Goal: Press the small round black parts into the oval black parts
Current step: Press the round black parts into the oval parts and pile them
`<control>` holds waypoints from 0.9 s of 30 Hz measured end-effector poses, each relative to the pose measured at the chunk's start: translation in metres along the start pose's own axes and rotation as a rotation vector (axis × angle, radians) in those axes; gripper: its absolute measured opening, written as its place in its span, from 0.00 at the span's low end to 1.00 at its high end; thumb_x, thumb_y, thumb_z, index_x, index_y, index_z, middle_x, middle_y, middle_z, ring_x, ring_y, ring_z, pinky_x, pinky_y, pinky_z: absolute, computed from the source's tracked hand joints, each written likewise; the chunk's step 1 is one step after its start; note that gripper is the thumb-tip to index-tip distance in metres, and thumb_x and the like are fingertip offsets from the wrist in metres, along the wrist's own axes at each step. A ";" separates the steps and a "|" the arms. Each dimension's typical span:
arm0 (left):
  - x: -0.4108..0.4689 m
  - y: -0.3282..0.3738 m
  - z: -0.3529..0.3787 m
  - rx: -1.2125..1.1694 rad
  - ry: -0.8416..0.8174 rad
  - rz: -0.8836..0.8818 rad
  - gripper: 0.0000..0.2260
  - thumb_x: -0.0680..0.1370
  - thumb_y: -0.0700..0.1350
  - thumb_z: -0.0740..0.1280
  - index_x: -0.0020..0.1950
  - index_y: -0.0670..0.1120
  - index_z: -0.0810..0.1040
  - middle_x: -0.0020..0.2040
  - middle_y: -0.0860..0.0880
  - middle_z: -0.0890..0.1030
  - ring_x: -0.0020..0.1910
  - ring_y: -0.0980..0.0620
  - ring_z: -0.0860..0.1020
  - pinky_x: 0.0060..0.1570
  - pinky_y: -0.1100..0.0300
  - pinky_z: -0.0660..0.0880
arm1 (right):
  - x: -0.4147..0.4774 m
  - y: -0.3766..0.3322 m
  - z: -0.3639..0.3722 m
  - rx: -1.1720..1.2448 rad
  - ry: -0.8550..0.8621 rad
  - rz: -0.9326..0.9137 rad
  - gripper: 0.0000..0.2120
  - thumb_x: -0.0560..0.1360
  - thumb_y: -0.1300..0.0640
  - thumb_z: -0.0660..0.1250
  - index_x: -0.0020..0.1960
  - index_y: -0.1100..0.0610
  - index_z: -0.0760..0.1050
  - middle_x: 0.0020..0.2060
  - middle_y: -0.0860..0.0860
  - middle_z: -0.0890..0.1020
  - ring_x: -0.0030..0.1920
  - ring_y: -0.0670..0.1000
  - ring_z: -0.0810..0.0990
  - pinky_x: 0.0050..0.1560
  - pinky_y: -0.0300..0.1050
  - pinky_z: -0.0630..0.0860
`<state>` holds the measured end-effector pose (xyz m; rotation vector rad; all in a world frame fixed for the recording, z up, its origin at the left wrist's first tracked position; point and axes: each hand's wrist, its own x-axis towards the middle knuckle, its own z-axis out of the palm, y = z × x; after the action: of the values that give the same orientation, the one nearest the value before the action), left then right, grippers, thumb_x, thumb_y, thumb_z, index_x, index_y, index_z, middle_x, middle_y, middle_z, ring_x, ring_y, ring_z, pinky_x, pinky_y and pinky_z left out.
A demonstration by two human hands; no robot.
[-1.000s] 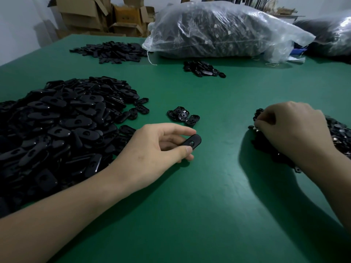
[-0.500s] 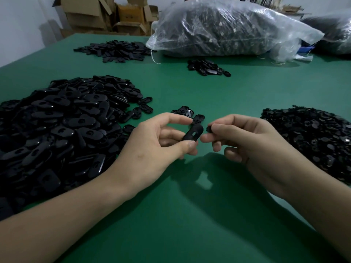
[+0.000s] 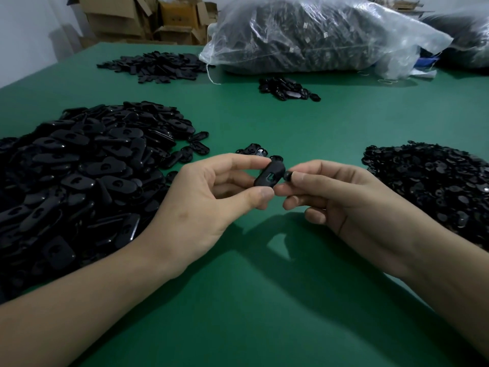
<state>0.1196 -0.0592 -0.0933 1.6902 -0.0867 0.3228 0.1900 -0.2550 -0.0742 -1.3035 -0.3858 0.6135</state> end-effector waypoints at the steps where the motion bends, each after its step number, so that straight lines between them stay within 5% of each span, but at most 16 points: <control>1: 0.000 0.000 0.000 0.010 0.001 0.004 0.15 0.75 0.41 0.76 0.60 0.52 0.84 0.44 0.49 0.88 0.43 0.53 0.86 0.43 0.66 0.79 | 0.000 0.000 0.000 -0.003 0.004 -0.008 0.05 0.69 0.56 0.73 0.44 0.54 0.85 0.47 0.59 0.87 0.39 0.49 0.84 0.32 0.34 0.72; 15: 0.000 -0.003 -0.001 0.082 -0.013 0.020 0.13 0.74 0.45 0.75 0.57 0.55 0.82 0.44 0.51 0.87 0.44 0.52 0.87 0.44 0.60 0.81 | -0.002 -0.001 0.007 -0.233 0.128 -0.138 0.06 0.76 0.67 0.70 0.42 0.59 0.78 0.37 0.57 0.86 0.34 0.48 0.80 0.32 0.36 0.72; 23: -0.001 -0.003 -0.001 0.090 -0.016 0.016 0.13 0.75 0.44 0.75 0.57 0.55 0.82 0.43 0.51 0.87 0.44 0.52 0.87 0.43 0.61 0.81 | 0.002 0.001 0.003 -0.268 0.110 -0.179 0.07 0.73 0.65 0.73 0.50 0.59 0.80 0.36 0.56 0.86 0.35 0.48 0.81 0.36 0.36 0.76; 27: -0.001 -0.002 -0.001 0.096 -0.008 0.011 0.12 0.75 0.44 0.76 0.57 0.55 0.81 0.43 0.51 0.87 0.44 0.52 0.87 0.43 0.62 0.80 | 0.001 0.001 0.001 -0.278 0.109 -0.199 0.11 0.66 0.57 0.76 0.47 0.58 0.81 0.37 0.55 0.86 0.36 0.48 0.81 0.37 0.36 0.75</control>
<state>0.1194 -0.0582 -0.0955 1.7864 -0.0882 0.3331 0.1902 -0.2532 -0.0752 -1.5344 -0.5175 0.3271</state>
